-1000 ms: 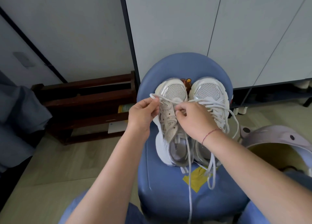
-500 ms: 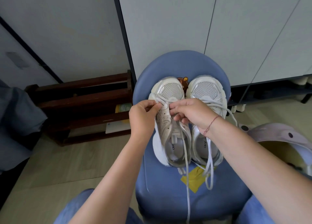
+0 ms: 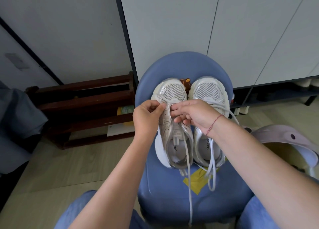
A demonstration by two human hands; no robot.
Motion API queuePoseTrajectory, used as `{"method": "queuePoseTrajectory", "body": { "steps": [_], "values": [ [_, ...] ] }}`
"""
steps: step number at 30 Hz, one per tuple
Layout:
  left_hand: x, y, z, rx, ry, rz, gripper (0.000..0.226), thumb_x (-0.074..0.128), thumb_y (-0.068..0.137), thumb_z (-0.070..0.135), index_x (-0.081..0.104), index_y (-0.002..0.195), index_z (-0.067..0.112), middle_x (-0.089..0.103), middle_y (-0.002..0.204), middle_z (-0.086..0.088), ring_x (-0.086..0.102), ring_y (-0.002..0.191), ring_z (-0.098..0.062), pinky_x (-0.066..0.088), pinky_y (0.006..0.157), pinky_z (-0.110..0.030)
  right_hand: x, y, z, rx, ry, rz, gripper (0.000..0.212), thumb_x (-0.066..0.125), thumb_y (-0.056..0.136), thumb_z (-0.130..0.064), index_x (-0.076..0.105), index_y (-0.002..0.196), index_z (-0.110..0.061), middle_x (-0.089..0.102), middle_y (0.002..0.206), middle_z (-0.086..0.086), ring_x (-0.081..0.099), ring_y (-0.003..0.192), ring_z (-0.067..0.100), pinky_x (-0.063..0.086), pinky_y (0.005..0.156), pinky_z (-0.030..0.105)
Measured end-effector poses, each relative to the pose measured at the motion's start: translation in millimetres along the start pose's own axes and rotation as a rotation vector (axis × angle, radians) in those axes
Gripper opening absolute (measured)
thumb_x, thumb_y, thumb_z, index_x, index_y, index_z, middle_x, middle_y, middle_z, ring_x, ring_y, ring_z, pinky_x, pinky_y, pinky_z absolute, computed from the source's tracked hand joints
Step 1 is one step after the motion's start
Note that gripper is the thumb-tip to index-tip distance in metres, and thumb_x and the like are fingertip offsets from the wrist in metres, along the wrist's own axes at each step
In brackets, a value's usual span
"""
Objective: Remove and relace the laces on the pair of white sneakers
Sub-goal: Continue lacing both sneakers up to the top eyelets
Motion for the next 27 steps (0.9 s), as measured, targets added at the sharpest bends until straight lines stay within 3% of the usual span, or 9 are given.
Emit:
{"method": "queuePoseTrajectory", "body": {
  "steps": [3,9,12,16,22,27],
  "values": [
    [1,-1,-1,-0.044,-0.104,0.006,0.009,0.077,0.084,0.01,0.069,0.082,0.014,0.07,0.076,-0.002,0.062,0.065,-0.006,0.053,0.065,-0.019,1,0,0,0.0,0.0,-0.006,0.02,0.048,0.093,0.002,0.064,0.09,-0.008,0.069,0.081,0.01,0.063,0.05,0.007,0.041,0.046,0.013],
    [1,-2,0,-0.076,-0.088,-0.061,0.015,0.076,0.086,0.013,0.065,0.075,0.011,0.063,0.065,0.002,0.055,0.058,-0.004,0.05,0.062,-0.021,1,-1,1,-0.01,-0.031,-0.033,0.02,0.049,0.093,0.001,0.064,0.103,-0.006,0.069,0.09,0.012,0.062,0.057,0.008,0.041,0.05,0.013],
    [6,-10,4,-0.069,-0.009,-0.125,0.023,0.08,0.082,0.025,0.063,0.091,0.012,0.064,0.083,0.0,0.058,0.072,-0.007,0.052,0.071,-0.026,2,1,1,-0.029,-0.074,-0.046,0.028,0.042,0.094,0.005,0.065,0.105,-0.009,0.067,0.086,0.007,0.062,0.057,0.006,0.041,0.05,0.012],
    [7,-14,9,-0.005,0.206,-0.17,0.046,0.086,0.073,0.032,0.056,0.105,0.016,0.058,0.101,0.002,0.053,0.081,-0.002,0.045,0.072,-0.015,0,1,2,-0.015,-0.08,-0.057,0.031,0.043,0.093,0.008,0.062,0.113,-0.006,0.064,0.08,0.006,0.06,0.056,0.005,0.04,0.049,0.011],
    [-8,-8,13,0.038,0.249,-0.153,0.006,0.075,0.084,0.017,0.072,0.087,0.021,0.068,0.073,0.014,0.06,0.062,0.009,0.042,0.058,-0.003,-2,0,2,-0.057,-0.136,-0.012,0.027,0.044,0.094,0.003,0.065,0.107,-0.008,0.069,0.078,0.008,0.063,0.055,0.005,0.042,0.047,0.011],
    [-12,-7,7,-0.018,0.154,-0.151,0.012,0.076,0.085,0.019,0.074,0.076,0.028,0.069,0.066,0.016,0.059,0.057,0.007,0.047,0.061,-0.009,-3,-1,3,-0.117,-0.222,0.072,0.016,0.052,0.094,-0.005,0.067,0.098,-0.011,0.069,0.07,0.006,0.062,0.05,0.005,0.038,0.041,0.012]
  ]
}}
Point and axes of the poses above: each hand's wrist, its own y-axis towards the middle knuckle, its own x-axis out of the palm, z = x × y, the point moved 4 cm from there along y, towards the middle knuckle
